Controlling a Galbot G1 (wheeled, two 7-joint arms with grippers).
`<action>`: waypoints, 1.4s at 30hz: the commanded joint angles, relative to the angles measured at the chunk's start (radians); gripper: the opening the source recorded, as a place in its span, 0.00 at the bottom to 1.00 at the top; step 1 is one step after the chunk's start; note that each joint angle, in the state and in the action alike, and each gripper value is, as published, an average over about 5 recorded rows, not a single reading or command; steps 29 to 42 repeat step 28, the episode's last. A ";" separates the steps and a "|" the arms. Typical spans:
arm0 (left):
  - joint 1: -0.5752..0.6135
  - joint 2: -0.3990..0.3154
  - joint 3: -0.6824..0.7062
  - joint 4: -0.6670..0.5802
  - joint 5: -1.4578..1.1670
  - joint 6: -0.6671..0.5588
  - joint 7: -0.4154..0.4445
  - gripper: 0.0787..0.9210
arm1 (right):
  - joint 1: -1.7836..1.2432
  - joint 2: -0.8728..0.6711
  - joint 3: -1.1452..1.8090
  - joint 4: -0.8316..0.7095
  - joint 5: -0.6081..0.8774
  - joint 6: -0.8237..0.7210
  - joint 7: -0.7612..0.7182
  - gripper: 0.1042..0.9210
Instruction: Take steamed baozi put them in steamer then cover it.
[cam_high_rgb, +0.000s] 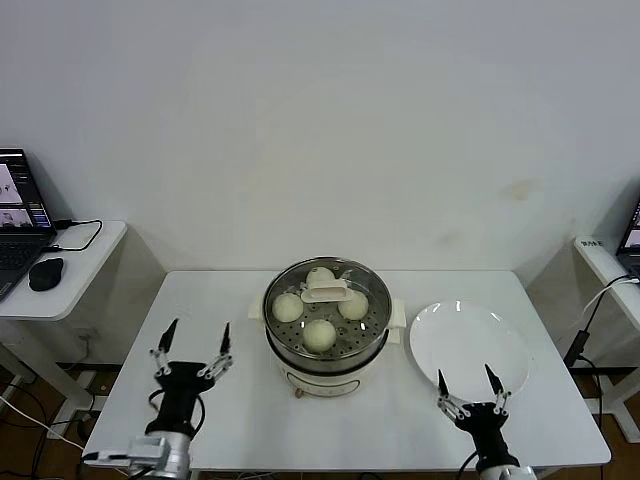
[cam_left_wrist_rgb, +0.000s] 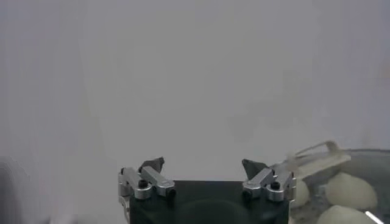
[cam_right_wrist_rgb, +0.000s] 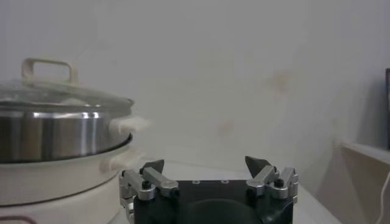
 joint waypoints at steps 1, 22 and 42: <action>0.140 -0.009 -0.107 0.053 -0.203 -0.141 -0.001 0.88 | -0.056 -0.072 -0.044 0.039 0.059 0.004 0.014 0.88; 0.226 -0.034 -0.102 0.102 -0.207 -0.140 0.073 0.88 | -0.111 -0.087 -0.052 0.065 0.114 -0.013 -0.028 0.88; 0.225 -0.050 -0.087 0.085 -0.218 -0.106 0.070 0.88 | -0.110 -0.079 -0.038 0.070 0.115 -0.045 0.006 0.88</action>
